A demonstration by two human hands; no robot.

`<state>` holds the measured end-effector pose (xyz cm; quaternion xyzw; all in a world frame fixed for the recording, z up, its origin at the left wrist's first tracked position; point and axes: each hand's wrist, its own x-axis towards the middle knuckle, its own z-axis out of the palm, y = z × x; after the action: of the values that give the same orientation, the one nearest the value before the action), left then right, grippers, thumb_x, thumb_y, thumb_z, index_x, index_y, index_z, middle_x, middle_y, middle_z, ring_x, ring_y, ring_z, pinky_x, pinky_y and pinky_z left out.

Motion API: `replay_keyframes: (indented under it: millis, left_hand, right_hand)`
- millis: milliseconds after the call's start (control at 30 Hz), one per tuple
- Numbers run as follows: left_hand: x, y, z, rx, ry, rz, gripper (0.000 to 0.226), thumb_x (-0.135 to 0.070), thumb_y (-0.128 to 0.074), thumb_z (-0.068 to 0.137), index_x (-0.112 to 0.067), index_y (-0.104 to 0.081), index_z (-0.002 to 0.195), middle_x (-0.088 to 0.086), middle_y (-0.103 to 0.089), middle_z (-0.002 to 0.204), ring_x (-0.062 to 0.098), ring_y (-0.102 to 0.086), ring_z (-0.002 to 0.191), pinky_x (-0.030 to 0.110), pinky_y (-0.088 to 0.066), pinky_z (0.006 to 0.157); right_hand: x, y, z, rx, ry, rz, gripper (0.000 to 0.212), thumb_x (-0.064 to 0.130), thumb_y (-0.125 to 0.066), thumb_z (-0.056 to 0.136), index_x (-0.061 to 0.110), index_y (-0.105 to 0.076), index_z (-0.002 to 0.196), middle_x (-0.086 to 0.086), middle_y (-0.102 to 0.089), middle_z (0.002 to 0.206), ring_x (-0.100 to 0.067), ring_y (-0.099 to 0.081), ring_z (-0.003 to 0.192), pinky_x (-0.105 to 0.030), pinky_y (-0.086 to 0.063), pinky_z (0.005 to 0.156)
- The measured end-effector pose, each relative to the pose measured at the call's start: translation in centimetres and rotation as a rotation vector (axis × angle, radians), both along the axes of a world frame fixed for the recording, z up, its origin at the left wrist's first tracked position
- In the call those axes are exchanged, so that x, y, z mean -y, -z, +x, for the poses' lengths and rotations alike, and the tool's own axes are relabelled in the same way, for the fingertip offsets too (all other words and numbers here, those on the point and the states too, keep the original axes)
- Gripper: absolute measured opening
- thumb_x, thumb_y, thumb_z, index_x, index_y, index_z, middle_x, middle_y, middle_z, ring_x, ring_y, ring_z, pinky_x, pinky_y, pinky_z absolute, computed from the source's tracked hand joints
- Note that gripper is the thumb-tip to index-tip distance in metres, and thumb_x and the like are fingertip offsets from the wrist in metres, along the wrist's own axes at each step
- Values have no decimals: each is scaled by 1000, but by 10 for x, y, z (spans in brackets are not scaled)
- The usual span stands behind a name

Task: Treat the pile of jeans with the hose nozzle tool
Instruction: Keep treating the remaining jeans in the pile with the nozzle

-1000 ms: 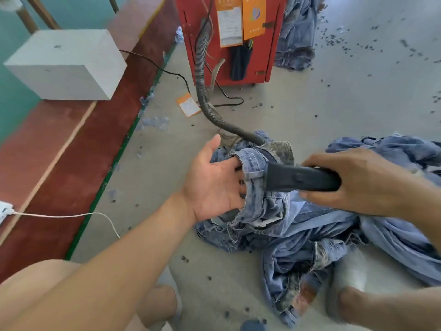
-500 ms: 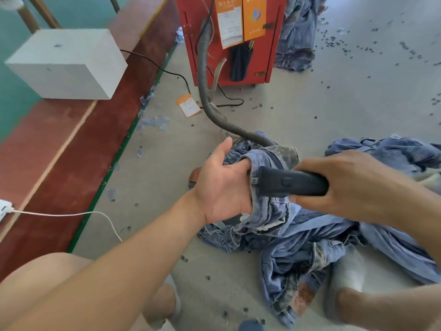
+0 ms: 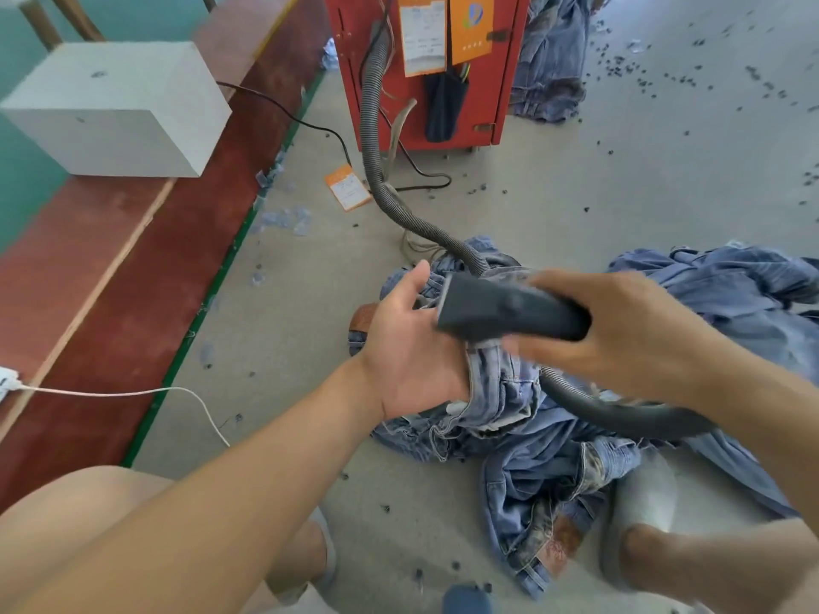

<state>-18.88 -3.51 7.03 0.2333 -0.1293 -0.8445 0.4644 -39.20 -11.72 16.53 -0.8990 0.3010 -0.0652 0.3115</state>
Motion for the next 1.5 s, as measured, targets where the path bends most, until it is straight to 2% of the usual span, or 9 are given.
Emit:
replay_keyframes:
  millis: [200,300,367,433,567,633,900,1300,1500]
  left_hand:
    - [-8,9,-3,147,-149,228,90,-71,-18,102,-1,-52,147,23,-58,144,39,-53,137,51,-40,114]
    - [-10,20,-2,508,-231,285,41,-32,-42,110,-5,-69,125,17,-74,121,30,-72,111,36,-59,87]
    - [-15,29,-2,696,-327,296,25,1,-50,103,1,-68,119,21,-73,119,33,-71,110,40,-60,92]
    - [-23,33,1,490,-420,320,40,19,-44,93,10,-61,127,29,-65,131,43,-64,122,53,-51,107]
    - [-38,20,2,83,-337,273,49,-23,-59,92,2,-65,133,24,-62,138,39,-59,129,53,-42,116]
    - [-41,20,0,170,-240,313,46,-36,-58,97,-4,-72,127,22,-65,136,35,-65,122,48,-48,111]
    - [-48,19,-3,441,-177,155,47,17,-37,100,0,-55,140,26,-62,138,44,-60,129,60,-48,108]
    - [-47,15,-4,989,10,-45,49,12,-44,100,-22,-65,128,14,-72,123,37,-66,119,59,-48,108]
    - [-47,18,-7,1179,106,-200,51,2,-45,100,-41,-60,123,9,-53,85,12,-40,55,33,-36,51]
  right_hand:
    - [31,-4,1,-101,263,49,31,57,-68,87,28,-61,96,13,-66,59,-5,-60,43,-31,-47,50]
    - [30,4,-3,-227,190,54,30,59,-71,84,32,-63,93,7,-66,63,-4,-61,52,-29,-50,51]
    - [28,4,-7,-205,150,75,27,62,-71,83,37,-64,90,12,-67,65,-5,-60,49,-19,-45,47]
    - [29,-2,-11,-141,154,120,27,66,-69,80,42,-63,91,10,-66,60,-6,-59,43,-17,-46,46]
    - [32,-6,-19,-105,166,144,37,74,-63,74,45,-62,98,5,-65,54,-11,-61,44,-30,-50,51]
    - [33,-6,-18,-127,144,155,38,74,-63,73,47,-61,100,6,-66,57,-12,-63,46,-33,-53,53]
    - [33,1,-12,-291,-20,142,48,84,-57,69,47,-62,100,17,-70,76,-4,-65,55,-22,-52,53]
    - [38,-6,-5,-191,-14,259,21,63,-71,81,48,-64,94,1,-66,57,-12,-60,42,-15,-44,44]
    - [21,1,-2,-236,-128,307,33,69,-69,77,44,-65,97,6,-70,71,-12,-66,52,-18,-50,50]
